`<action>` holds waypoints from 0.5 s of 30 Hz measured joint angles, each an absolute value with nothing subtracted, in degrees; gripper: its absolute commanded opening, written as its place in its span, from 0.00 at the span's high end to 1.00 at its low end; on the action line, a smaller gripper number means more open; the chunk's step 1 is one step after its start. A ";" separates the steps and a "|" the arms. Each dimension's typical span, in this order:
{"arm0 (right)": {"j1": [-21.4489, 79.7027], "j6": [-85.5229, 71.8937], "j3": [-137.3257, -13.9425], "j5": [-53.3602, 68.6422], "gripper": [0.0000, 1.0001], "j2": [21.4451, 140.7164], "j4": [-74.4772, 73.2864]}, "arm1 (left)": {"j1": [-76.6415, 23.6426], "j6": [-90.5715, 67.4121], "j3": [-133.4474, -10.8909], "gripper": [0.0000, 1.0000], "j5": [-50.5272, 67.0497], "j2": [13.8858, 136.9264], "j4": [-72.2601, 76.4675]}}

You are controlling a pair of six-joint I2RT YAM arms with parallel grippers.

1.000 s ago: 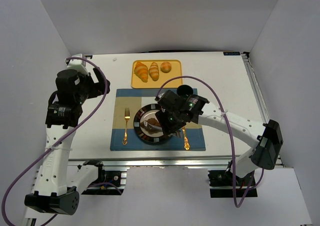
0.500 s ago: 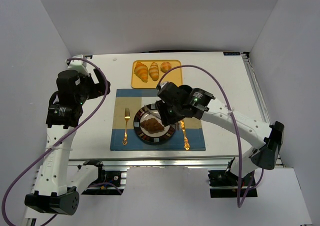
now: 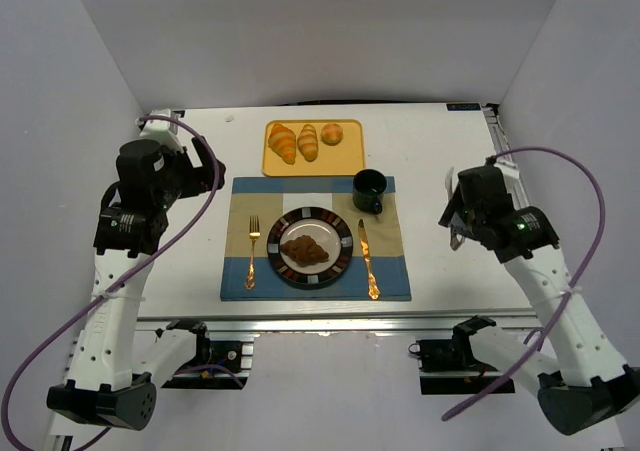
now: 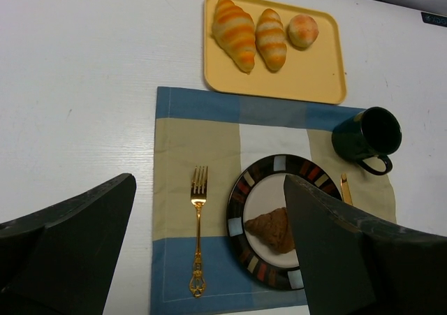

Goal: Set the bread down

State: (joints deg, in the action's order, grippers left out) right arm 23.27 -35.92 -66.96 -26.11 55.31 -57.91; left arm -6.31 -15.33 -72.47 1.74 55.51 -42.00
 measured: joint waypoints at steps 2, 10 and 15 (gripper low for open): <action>19.79 -35.62 -61.52 -25.28 0.42 55.24 -56.18 | -6.74 -15.35 -72.47 0.02 1.76 55.57 -41.98; 10.13 -35.46 -44.16 -21.74 0.42 60.95 -44.56 | -8.34 -15.22 -72.47 0.02 1.72 55.77 -42.02; 8.69 -35.24 -39.88 -18.63 0.35 67.40 -36.77 | -8.64 -15.03 -72.47 0.02 1.67 55.75 -42.06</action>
